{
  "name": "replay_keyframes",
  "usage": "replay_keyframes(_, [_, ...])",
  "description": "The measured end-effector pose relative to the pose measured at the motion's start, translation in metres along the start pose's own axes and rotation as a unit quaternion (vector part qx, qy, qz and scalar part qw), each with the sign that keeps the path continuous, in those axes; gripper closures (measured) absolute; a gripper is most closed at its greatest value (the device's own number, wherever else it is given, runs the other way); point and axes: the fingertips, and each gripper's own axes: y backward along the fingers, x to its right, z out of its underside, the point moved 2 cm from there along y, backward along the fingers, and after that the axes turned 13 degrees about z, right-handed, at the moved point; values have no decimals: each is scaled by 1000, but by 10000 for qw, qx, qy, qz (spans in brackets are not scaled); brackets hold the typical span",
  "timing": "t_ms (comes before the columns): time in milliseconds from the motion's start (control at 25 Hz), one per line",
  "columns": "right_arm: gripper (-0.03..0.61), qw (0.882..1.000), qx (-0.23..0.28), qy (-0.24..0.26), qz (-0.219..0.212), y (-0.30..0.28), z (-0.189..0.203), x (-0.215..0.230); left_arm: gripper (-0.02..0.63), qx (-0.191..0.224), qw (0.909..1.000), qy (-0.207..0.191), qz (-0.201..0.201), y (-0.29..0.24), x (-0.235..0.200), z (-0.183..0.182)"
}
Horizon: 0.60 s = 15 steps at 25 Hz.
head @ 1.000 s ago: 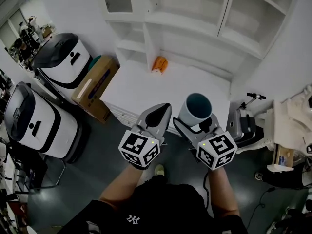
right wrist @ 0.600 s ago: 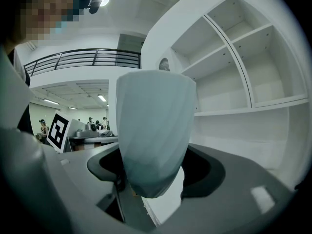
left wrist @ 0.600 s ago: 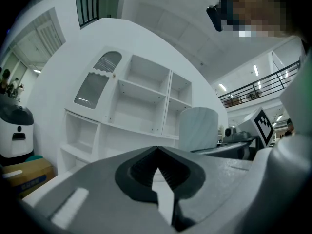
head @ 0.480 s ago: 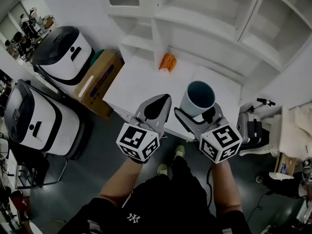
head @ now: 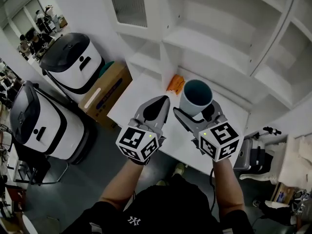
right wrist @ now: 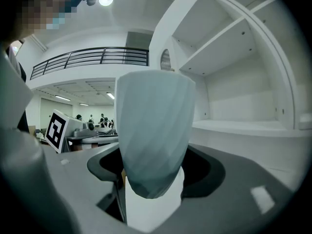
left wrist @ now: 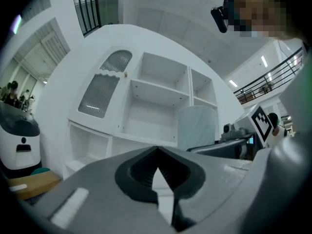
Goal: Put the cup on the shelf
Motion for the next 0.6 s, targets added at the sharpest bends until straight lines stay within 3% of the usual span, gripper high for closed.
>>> replay_keyframes(320, [210,9992,142,222,-313,-57,-44,47,614,104,9987,-62,-488,-43,-41,-15])
replay_keyframes(600, [210,9991,169,305,-229,-108,-74,64,614,121,9987,-110,-474,-53,-72,-27])
